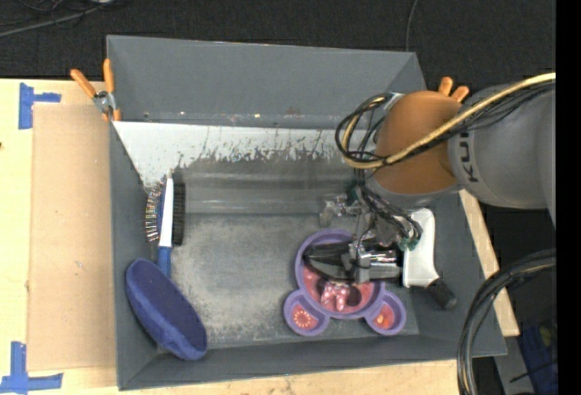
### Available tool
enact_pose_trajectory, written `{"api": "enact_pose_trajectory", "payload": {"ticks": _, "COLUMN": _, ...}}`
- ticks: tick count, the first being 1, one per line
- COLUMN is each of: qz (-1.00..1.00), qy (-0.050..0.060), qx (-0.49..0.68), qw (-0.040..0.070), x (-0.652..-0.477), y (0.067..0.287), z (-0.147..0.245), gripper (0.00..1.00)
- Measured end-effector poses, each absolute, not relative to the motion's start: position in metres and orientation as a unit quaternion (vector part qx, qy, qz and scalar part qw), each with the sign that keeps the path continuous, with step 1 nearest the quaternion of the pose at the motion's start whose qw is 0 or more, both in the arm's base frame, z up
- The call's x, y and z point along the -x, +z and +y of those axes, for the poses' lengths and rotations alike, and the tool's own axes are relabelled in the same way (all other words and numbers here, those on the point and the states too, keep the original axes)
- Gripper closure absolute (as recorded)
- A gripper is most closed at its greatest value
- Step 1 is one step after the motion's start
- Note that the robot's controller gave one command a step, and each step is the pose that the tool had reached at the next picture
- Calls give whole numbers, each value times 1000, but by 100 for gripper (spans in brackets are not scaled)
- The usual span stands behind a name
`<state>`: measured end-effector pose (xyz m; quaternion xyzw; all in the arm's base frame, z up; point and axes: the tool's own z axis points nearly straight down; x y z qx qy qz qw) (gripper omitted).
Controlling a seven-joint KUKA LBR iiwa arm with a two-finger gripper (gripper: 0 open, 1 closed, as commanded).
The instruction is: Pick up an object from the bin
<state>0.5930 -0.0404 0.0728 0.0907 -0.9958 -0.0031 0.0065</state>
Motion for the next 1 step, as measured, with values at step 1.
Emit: {"api": "enact_pose_trajectory", "payload": {"ticks": 1, "qz": -996, "qy": -3, "qx": -93, "qw": 4, "x": -597, "y": 74, "z": -41, "gripper": 0}}
